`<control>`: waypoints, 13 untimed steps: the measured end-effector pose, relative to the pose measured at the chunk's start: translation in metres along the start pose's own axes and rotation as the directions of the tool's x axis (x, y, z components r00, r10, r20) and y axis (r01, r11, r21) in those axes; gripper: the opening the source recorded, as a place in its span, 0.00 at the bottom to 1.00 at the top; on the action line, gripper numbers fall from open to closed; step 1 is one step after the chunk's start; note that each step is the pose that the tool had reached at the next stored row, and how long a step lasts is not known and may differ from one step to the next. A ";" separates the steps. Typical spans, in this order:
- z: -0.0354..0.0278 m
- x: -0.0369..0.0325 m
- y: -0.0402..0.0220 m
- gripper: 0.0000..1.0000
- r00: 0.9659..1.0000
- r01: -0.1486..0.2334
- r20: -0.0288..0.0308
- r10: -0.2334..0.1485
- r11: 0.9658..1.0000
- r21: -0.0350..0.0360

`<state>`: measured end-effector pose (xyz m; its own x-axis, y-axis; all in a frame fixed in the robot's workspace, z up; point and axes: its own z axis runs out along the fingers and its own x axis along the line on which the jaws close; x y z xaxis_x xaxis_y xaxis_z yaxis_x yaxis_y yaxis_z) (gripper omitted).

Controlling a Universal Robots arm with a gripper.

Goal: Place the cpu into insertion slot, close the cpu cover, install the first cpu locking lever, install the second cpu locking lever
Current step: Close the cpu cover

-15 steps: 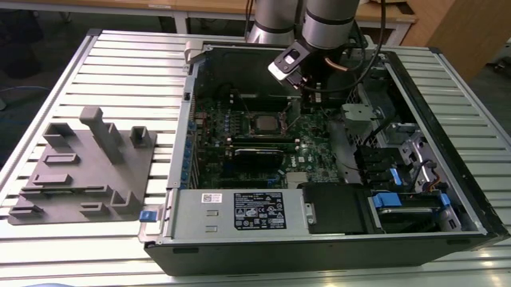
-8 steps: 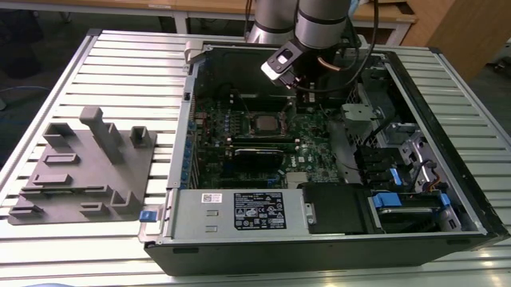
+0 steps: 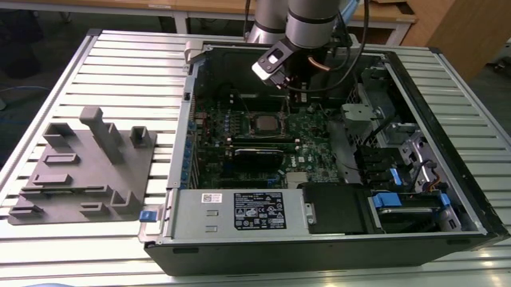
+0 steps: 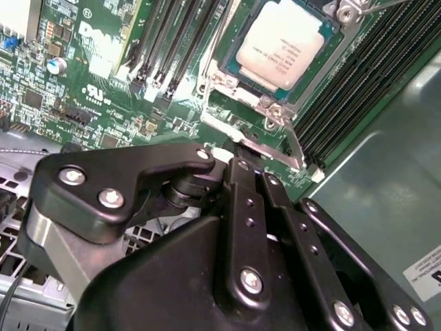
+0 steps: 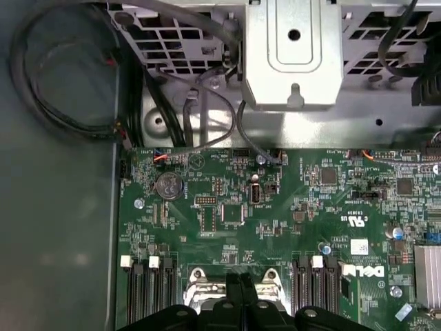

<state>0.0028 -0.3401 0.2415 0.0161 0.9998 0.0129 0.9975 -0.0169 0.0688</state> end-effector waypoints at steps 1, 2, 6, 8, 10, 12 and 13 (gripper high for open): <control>0.0000 0.0000 -0.0007 0.11 1.000 0.000 0.000 0.000 1.000 0.000; -0.0001 0.0000 -0.0019 0.11 1.000 0.000 0.000 0.000 1.000 0.000; -0.0007 -0.0002 -0.0108 0.11 1.000 -0.001 -0.001 0.001 1.000 -0.001; -0.0007 -0.0002 -0.0124 0.11 1.000 -0.002 -0.001 0.002 1.000 -0.002; -0.0007 -0.0002 -0.0124 0.11 1.000 -0.001 -0.001 0.001 1.000 -0.002; -0.0008 -0.0002 -0.0125 0.11 1.000 -0.002 -0.001 0.002 1.000 -0.002; -0.0008 -0.0002 -0.0126 0.11 1.000 -0.002 -0.001 0.002 1.000 -0.001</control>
<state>-0.0098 -0.3401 0.2414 0.0175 0.9997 0.0141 0.9974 -0.0185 0.0701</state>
